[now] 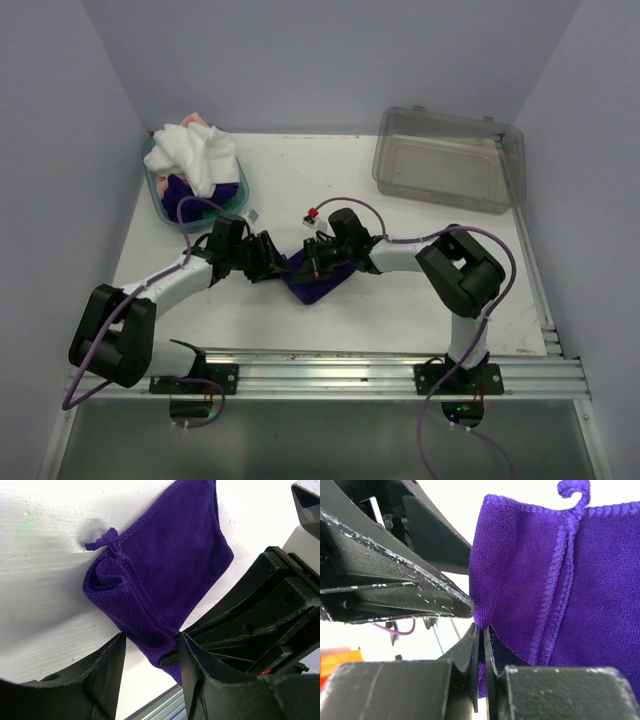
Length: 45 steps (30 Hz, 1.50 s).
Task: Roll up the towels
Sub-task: Roll the towel
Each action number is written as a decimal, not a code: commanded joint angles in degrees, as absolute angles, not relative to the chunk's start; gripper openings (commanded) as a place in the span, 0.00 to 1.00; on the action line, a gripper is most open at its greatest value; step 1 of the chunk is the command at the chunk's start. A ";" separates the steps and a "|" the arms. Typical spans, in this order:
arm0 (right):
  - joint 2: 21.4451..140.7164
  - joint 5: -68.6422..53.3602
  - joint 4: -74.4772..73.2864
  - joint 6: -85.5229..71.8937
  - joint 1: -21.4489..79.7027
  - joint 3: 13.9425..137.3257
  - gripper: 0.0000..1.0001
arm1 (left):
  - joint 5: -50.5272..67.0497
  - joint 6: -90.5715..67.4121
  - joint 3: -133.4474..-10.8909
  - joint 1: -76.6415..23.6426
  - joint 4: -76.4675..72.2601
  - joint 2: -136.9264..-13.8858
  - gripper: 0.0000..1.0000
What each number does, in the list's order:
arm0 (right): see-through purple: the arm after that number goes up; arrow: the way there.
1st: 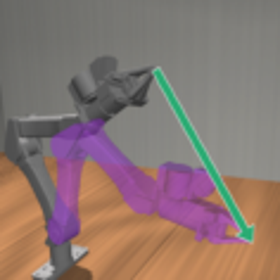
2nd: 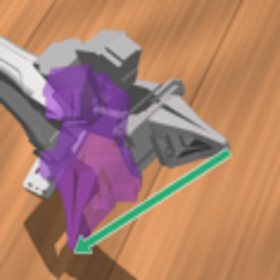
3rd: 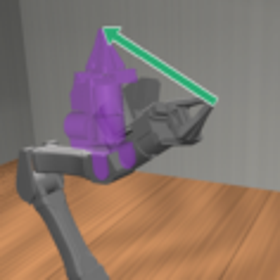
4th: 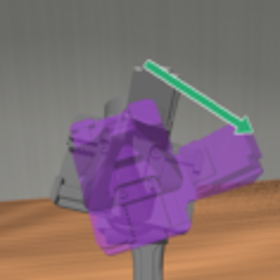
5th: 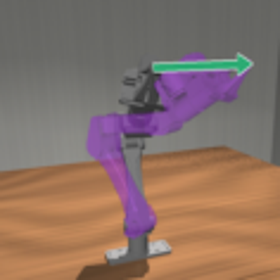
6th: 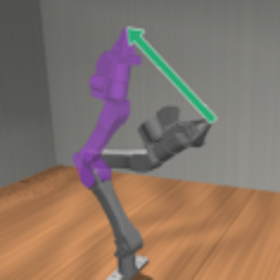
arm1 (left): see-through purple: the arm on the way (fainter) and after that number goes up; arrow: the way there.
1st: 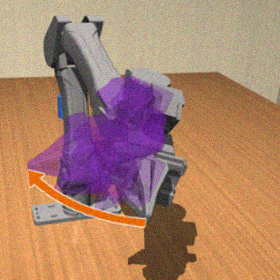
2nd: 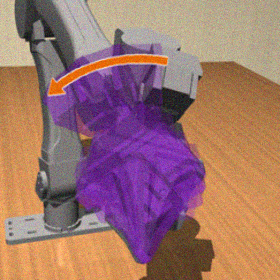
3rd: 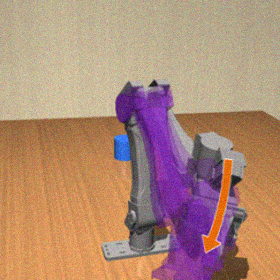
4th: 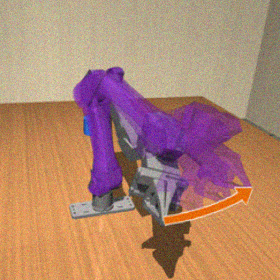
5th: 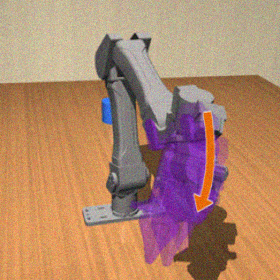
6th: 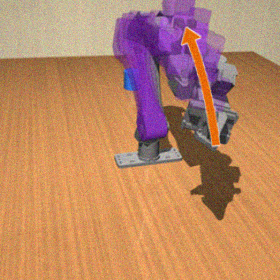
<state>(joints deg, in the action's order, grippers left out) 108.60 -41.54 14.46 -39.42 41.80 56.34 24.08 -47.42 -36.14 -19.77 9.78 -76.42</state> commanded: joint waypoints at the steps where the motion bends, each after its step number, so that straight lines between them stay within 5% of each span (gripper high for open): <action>1: 110.74 -46.49 19.86 -42.62 40.96 55.64 0.00 | 26.54 -47.55 -36.47 -19.34 5.63 -77.69 0.49; 45: 119.36 -52.73 43.85 -56.86 34.63 47.02 0.00 | 26.19 -45.44 -42.19 -19.42 3.78 -86.21 0.47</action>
<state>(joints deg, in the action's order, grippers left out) 119.00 -51.24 39.70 -55.57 35.07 48.14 25.36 -46.70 -40.49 -19.77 6.83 -84.64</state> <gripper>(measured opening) 0.039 0.475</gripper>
